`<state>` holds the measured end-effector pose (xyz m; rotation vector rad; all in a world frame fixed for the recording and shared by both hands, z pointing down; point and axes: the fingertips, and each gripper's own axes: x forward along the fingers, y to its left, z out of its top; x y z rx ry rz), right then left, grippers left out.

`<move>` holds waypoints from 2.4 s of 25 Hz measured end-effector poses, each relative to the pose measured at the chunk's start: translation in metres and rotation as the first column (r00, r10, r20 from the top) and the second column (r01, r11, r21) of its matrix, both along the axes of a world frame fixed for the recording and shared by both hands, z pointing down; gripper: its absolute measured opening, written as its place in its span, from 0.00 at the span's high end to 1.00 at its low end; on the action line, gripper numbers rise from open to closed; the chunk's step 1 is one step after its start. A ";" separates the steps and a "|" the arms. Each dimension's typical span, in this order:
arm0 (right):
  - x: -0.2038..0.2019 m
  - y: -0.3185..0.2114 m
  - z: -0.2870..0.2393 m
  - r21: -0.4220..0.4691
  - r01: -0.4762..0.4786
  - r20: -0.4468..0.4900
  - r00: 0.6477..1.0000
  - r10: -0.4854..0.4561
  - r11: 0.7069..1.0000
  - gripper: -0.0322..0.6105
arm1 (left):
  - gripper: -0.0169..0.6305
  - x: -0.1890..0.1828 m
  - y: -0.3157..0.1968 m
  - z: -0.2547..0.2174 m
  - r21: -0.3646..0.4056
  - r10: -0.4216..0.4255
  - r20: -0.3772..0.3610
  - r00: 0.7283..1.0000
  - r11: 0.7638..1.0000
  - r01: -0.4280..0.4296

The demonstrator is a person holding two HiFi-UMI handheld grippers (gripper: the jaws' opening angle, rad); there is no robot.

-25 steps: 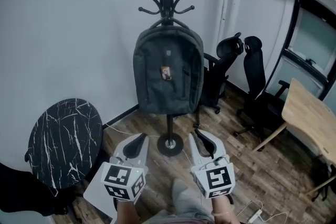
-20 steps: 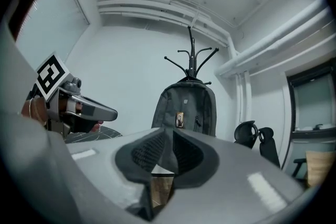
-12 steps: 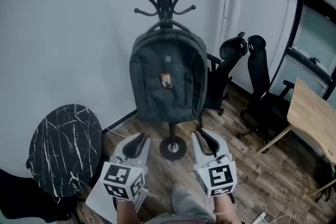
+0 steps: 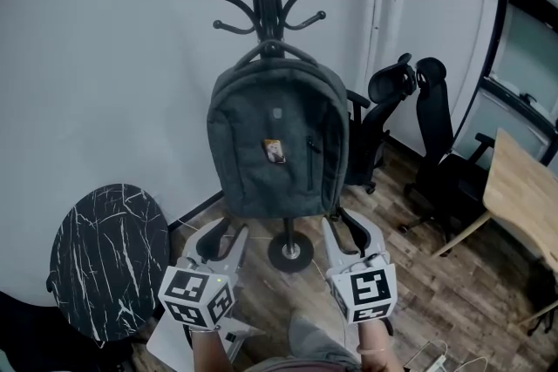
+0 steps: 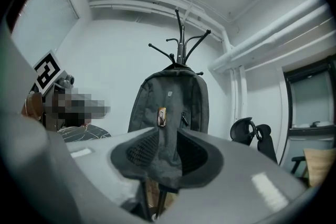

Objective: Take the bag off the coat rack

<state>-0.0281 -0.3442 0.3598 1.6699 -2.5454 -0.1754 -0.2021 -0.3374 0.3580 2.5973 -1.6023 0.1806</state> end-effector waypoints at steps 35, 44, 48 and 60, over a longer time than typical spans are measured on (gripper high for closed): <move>0.043 -0.160 0.034 -0.109 -0.061 0.001 0.998 0.062 0.992 0.58 | 0.54 -0.047 -0.161 0.034 -0.112 -0.212 0.007 0.977 0.971 0.212; 0.035 -0.178 0.050 -0.143 0.033 0.015 0.999 -0.031 0.989 0.60 | 0.58 -0.039 -0.183 0.045 -0.110 -0.215 0.085 0.973 0.968 0.224; 0.036 -0.177 0.049 -0.145 0.021 -0.013 1.000 -0.023 0.989 0.64 | 0.63 -0.038 -0.183 0.044 -0.099 -0.226 0.084 0.970 0.967 0.234; 0.026 -0.158 0.034 -0.004 -0.001 -0.080 0.997 0.001 1.000 0.76 | 0.81 -0.031 -0.161 0.034 -0.011 -0.246 0.115 0.963 0.969 0.248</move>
